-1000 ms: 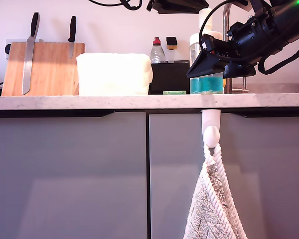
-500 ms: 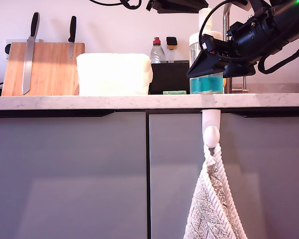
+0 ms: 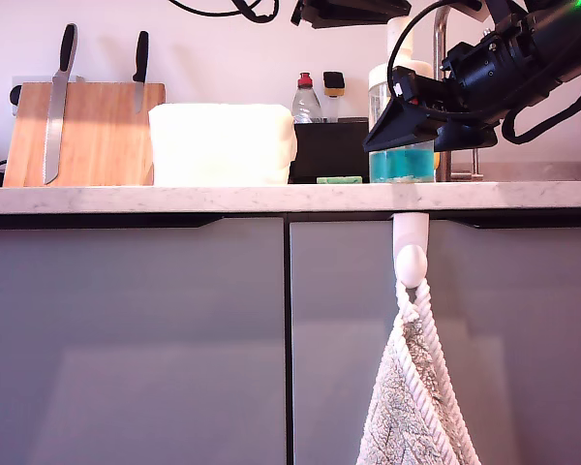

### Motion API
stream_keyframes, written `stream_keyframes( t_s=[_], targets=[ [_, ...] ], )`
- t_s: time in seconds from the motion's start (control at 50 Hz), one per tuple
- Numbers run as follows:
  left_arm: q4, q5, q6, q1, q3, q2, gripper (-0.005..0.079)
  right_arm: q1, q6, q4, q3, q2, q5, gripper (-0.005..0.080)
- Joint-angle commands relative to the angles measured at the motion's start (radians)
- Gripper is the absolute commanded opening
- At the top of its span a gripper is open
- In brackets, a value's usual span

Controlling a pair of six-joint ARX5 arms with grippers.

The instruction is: Press the soap dispenser from the top, so some soap is dispensed

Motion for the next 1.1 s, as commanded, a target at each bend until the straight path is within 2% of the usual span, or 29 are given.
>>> stream_keyframes(
  t_s=[0.0,0.16,0.42,0.82,1.08],
  targets=[
    [-0.055,-0.007,-0.007,-0.006,-0.047,0.083,0.0122,0.005,-0.014,-0.023,-0.016,0.005,0.002,0.0191],
    [-0.050,-0.006,-0.007,-0.006,-0.016,0.074,0.0122,0.005,-0.014,-0.021,-0.016,0.005,0.002,0.0191],
    [-0.060,0.007,-0.031,-0.006,0.109,0.070,0.0122,0.004,-0.014,-0.019,-0.016,0.005,0.002,0.0191],
    [-0.232,0.031,-0.029,0.003,0.306,0.070,0.0123,0.004,-0.014,-0.018,-0.016,0.005,0.002,0.0192],
    [-0.368,0.030,0.001,0.025,0.323,0.070,0.0123,0.004,-0.014,-0.019,-0.016,0.005,0.002,0.0192]
  ],
)
